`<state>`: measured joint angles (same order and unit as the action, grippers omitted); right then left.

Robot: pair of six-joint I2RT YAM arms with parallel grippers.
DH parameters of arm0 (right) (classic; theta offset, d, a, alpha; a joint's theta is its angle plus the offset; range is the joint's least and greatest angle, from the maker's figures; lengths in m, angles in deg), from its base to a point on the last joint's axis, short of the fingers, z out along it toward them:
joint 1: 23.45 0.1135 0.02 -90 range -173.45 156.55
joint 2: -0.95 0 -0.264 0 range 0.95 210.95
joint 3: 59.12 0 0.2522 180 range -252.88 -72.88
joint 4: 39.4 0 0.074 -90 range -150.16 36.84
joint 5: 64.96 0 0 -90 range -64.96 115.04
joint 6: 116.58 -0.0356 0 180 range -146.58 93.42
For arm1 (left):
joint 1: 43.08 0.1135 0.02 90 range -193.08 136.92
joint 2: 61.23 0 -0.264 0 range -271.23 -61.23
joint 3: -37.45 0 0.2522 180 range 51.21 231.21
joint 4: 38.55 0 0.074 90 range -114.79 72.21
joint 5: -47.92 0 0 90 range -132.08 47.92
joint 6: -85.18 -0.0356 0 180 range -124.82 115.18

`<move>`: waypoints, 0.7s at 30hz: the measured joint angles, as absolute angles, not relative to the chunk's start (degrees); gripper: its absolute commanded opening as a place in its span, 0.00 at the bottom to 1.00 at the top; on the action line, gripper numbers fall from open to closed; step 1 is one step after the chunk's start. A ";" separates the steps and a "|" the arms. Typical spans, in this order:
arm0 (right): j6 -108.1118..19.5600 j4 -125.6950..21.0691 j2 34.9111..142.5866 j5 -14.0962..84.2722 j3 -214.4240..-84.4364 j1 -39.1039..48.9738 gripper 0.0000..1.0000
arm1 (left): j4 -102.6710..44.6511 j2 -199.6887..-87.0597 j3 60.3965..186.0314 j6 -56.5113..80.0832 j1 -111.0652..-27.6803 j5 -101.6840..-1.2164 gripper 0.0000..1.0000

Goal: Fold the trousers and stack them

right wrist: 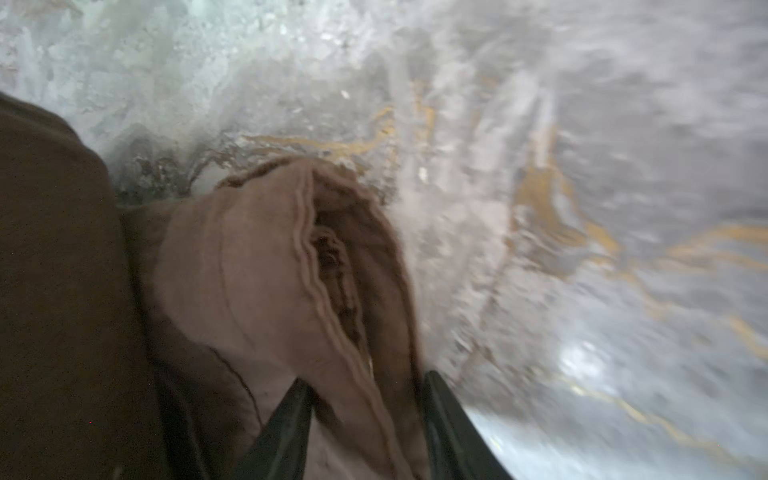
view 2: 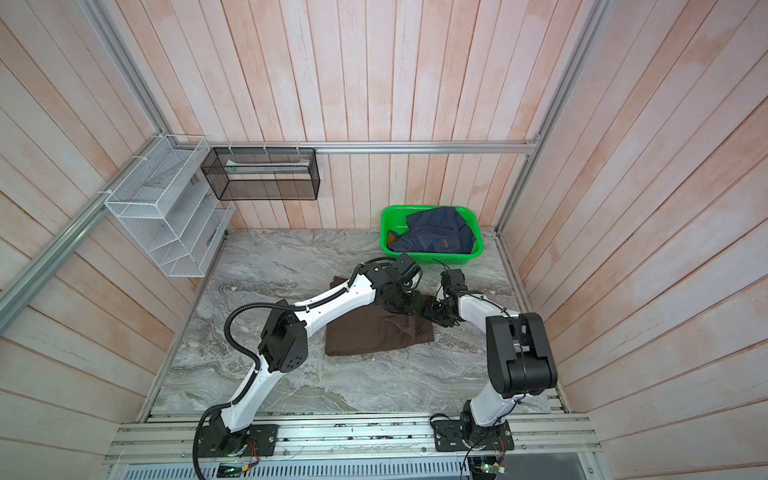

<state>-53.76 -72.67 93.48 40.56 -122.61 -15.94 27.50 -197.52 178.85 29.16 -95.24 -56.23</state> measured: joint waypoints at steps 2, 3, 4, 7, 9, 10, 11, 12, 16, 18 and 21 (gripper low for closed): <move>-54.02 -74.33 91.38 39.19 -122.63 -16.75 0.51 | 26.61 -197.41 179.00 29.29 -95.27 -56.71 0.40; -54.02 -75.27 90.03 38.49 -122.74 -17.32 0.52 | 26.21 -197.28 179.04 29.29 -95.27 -56.89 0.43; -54.08 -76.04 89.02 37.99 -122.94 -17.75 0.52 | 25.91 -197.06 179.04 29.09 -95.27 -57.08 0.46; -54.02 -78.31 86.03 36.61 -124.56 -18.98 0.53 | 24.95 -195.51 179.04 29.00 -95.29 -57.81 0.52; -54.02 -79.32 84.74 36.35 -125.91 -19.22 0.53 | 24.55 -193.74 179.04 28.92 -95.29 -57.94 0.54; -54.02 -79.53 84.34 36.41 -126.33 -19.22 0.54 | 24.33 -192.82 178.91 28.83 -95.29 -57.89 0.55; -54.04 -79.86 83.95 36.59 -126.77 -19.20 0.53 | 23.96 -191.27 178.58 28.83 -95.29 -57.70 0.56; -54.04 -80.12 83.64 36.98 -127.03 -19.20 0.53 | 23.42 -189.48 177.67 28.78 -95.29 -57.13 0.56; -54.02 -80.36 83.49 39.23 -127.29 -18.54 0.50 | 19.59 -179.53 167.83 28.85 -94.50 -55.66 0.55; -54.08 -80.30 83.49 40.65 -127.36 -16.92 0.46 | 16.77 -174.05 160.03 29.20 -92.97 -55.49 0.53; -54.32 -79.69 83.60 43.32 -127.47 -13.82 0.38 | 11.90 -168.14 147.29 30.25 -88.60 -55.62 0.52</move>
